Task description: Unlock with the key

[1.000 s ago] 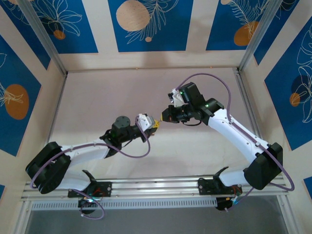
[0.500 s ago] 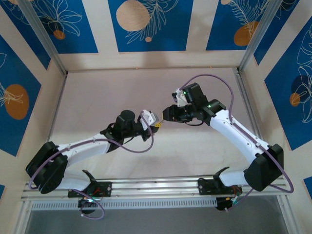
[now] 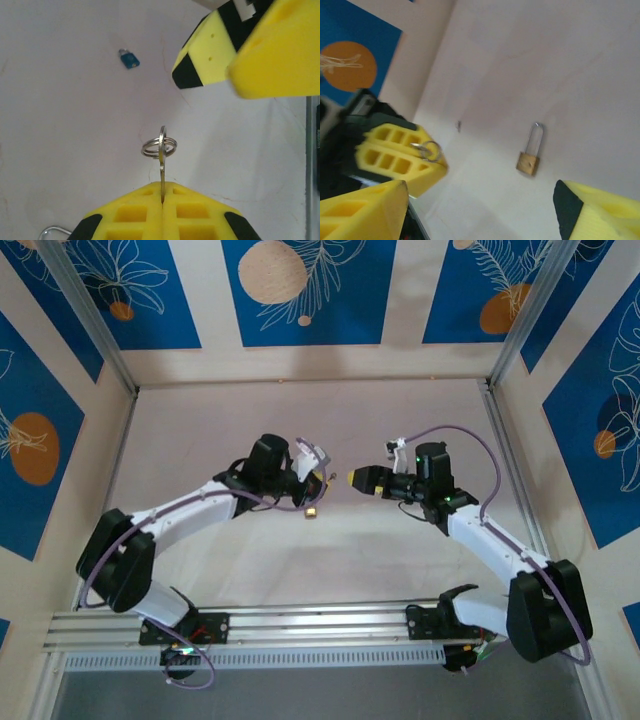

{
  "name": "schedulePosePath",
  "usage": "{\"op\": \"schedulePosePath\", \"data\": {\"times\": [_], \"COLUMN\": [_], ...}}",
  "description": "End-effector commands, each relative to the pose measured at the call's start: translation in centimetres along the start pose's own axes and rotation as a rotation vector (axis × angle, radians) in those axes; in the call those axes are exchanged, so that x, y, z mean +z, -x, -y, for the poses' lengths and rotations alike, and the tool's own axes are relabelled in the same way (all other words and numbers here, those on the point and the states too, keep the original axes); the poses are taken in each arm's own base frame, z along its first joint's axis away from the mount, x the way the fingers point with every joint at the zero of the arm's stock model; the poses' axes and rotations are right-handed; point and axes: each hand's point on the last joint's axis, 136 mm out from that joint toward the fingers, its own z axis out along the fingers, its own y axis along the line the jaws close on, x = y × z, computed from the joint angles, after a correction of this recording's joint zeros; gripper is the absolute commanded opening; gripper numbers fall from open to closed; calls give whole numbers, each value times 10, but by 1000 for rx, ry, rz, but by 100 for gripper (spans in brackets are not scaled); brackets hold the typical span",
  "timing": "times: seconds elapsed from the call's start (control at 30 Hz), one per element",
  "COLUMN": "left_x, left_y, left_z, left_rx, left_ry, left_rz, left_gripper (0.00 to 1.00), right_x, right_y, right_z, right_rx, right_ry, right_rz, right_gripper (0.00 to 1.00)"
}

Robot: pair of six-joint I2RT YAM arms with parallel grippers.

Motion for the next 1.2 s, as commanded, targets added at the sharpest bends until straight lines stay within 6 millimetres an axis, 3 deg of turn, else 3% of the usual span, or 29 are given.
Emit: {"op": "schedulePosePath", "data": {"times": [0.0, 0.27, 0.57, 0.87, 1.17], "left_x": [2, 4, 4, 2, -2], "left_y": [-9, -15, -3, 4, 7], "left_z": [3, -21, -19, -14, -15], "left_rx": [-160, -274, -370, -388, -398], "left_ry": [-99, -9, -88, -139, -157], "left_rz": [-123, -184, -114, -81, -60], "left_gripper": [0, 0, 0, 0, 0], "right_x": [6, 36, 64, 75, 73], "right_y": [14, 8, -2, 1, 0], "right_z": [-40, -25, -20, -6, 15], "right_rx": [-135, -29, 40, 65, 77], "right_ry": [222, 255, 277, 218, 151], "right_rz": [30, -6, -19, -26, -46], "right_gripper": [79, 79, 69, 57, 48]}}
